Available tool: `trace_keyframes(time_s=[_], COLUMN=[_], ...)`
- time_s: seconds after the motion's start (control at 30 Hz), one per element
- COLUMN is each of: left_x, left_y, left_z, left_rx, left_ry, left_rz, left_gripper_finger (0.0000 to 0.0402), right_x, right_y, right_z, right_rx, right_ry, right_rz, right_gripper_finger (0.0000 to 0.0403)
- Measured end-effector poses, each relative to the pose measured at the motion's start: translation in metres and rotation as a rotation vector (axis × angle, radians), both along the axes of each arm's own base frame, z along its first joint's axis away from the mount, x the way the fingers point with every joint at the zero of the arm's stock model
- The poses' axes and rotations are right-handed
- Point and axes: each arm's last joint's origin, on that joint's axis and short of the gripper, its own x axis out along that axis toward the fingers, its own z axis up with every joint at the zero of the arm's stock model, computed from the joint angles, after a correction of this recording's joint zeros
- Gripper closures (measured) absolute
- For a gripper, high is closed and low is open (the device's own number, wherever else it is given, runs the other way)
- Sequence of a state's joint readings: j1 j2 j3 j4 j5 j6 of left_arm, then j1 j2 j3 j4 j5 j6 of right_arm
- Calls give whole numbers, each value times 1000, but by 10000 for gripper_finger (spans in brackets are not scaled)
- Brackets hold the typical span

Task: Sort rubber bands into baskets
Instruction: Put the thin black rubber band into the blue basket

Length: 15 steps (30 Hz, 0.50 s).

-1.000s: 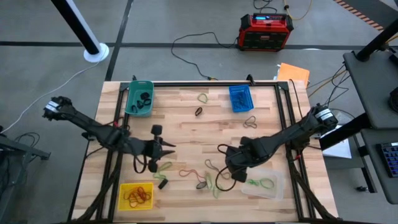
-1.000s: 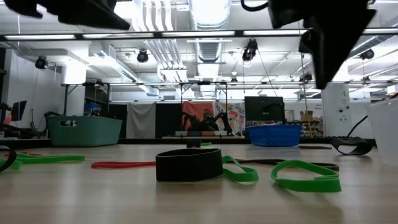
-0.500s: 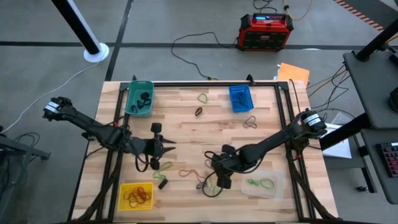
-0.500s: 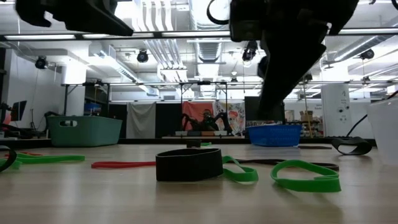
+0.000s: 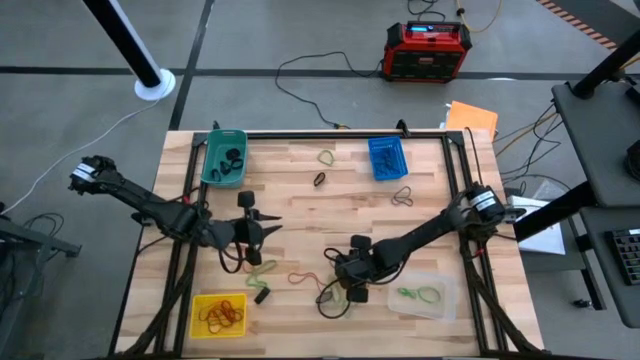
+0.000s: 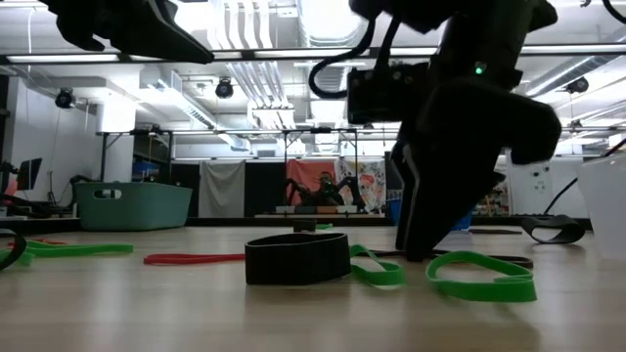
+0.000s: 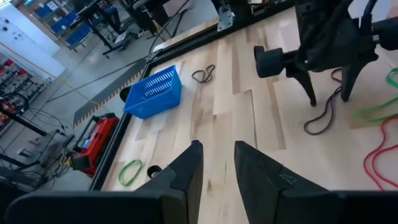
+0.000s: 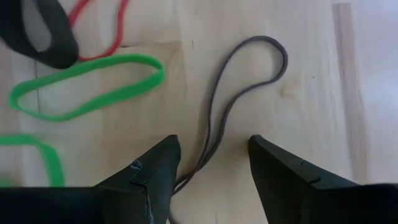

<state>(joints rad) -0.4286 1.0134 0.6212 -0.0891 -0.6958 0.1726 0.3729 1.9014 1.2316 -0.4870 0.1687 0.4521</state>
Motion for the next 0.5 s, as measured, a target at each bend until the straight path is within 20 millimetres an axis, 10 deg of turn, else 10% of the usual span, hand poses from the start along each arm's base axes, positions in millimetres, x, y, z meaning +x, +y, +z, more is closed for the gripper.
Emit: trace_keyframes(time_s=[0.5], left_x=[0], left_y=[0], left_z=[0], left_rx=[5], left_ry=[3], left_rz=[-1], left_gripper_finger=[325], right_x=[1], right_y=[0], right_z=[-45], right_rx=[-65], right_ry=[119], right_rz=[46], right_gripper_finger=[387])
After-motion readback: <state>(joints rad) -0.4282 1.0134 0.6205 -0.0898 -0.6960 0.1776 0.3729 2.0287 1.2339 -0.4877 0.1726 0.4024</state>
